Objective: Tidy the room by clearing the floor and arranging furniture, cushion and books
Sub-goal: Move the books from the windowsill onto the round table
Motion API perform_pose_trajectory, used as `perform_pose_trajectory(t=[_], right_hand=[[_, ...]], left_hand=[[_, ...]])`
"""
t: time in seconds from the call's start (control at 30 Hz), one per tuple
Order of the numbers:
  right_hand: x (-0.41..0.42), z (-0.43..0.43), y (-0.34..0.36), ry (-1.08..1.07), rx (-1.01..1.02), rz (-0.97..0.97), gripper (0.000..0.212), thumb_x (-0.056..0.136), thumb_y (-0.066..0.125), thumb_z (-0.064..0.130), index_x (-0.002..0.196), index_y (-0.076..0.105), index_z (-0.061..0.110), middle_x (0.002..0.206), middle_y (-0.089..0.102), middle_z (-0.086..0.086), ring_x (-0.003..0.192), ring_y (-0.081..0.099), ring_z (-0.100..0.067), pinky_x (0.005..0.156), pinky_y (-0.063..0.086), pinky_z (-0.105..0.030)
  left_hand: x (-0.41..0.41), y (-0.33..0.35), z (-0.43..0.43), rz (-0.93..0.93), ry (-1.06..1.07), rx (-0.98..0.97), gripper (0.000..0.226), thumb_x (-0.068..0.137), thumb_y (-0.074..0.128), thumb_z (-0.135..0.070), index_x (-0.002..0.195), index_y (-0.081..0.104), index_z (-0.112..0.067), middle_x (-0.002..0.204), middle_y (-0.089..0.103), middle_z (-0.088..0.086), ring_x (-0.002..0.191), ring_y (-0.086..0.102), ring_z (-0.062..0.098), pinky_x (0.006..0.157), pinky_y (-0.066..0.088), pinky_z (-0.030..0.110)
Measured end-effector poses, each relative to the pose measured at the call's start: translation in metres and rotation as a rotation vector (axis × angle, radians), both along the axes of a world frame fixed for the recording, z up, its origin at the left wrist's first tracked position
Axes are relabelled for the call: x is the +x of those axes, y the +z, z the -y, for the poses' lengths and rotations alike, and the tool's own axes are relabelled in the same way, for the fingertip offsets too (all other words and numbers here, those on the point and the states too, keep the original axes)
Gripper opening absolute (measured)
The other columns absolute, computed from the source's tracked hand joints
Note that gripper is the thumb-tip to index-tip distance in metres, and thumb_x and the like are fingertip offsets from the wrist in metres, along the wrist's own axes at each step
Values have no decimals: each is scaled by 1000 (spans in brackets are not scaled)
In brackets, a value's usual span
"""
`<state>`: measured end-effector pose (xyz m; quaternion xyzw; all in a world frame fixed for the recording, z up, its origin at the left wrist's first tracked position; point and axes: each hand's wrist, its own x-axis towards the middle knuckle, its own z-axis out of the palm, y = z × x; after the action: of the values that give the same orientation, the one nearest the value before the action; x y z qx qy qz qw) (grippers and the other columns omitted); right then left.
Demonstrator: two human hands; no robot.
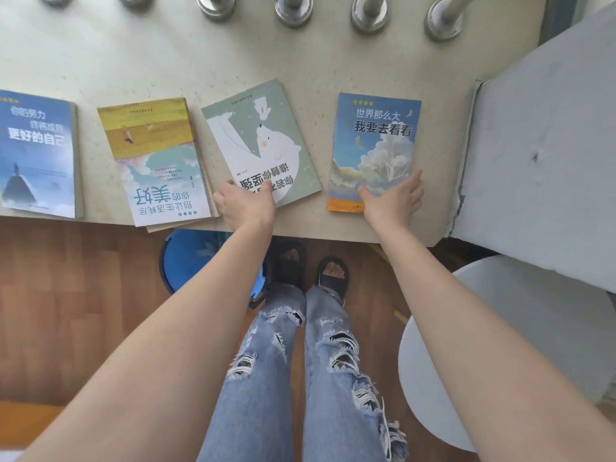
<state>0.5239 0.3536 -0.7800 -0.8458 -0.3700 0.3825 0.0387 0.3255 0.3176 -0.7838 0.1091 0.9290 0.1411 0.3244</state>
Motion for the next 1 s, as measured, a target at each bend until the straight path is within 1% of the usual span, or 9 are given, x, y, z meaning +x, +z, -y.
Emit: perform_pose_trajectory(t=[0.1,0.23,0.4,0.5,0.6,0.7,0.8,0.9,1.0], right_hand=[[-5,1,-3,0,6,41,110,83,76,32,155,-3,9,161,5,-14,148,7,-32,119,13,-39],[-13,3,-4,-9,28,123,102,81,77,30,153,7,9,156,16,-15,143,18,-32,117,24,-39],[-12,-5,-2,-51,-29,159,102,73,84,33,147,17,10,150,25,-14,135,27,-32,108,35,-40],[-6,-14,1,-134,-125,125,102,65,88,37,141,25,10,146,29,-12,133,30,-30,105,34,-38],[-3,-18,3,-177,-169,74,100,62,90,34,136,29,7,146,31,-13,134,33,-30,105,34,-35],[-1,-20,4,-170,-186,18,95,62,91,31,135,34,7,144,31,-13,128,43,-31,96,42,-37],[4,-20,6,-181,-164,-43,88,66,89,29,133,38,6,140,35,-12,114,53,-27,80,42,-30],[8,-14,8,-172,-101,-90,78,71,85,29,130,41,5,131,50,-8,116,55,-24,81,41,-28],[9,-7,9,-157,-16,-100,58,83,74,34,124,45,4,117,52,-6,109,54,-24,77,38,-27]], left_hand=[[7,-1,-5,-39,19,-20,70,77,73,-43,129,41,-8,133,40,10,124,42,28,105,37,39],[15,4,-10,-69,39,-64,68,81,71,-41,131,38,-8,137,38,11,129,36,27,102,33,35],[8,1,-11,7,84,-83,70,79,74,-41,132,39,-12,137,39,12,128,37,28,103,32,37],[-1,-3,-10,56,100,-74,70,72,79,-42,126,46,-14,133,44,10,124,42,29,103,36,39],[-6,-3,-9,85,47,-63,61,70,80,-43,117,52,-14,127,47,8,118,48,28,98,43,39],[-9,-1,-9,95,6,-53,59,71,79,-44,115,53,-15,125,45,6,115,50,27,98,43,41],[-11,3,-8,88,-43,-22,55,72,77,-44,112,51,-17,122,46,3,114,50,25,98,43,42],[-11,7,-4,171,-63,116,42,81,73,-30,111,48,-18,110,56,-5,104,55,19,89,45,32],[-15,14,-3,229,-124,213,34,86,68,-19,113,47,-16,105,56,-8,97,55,13,82,41,25]])
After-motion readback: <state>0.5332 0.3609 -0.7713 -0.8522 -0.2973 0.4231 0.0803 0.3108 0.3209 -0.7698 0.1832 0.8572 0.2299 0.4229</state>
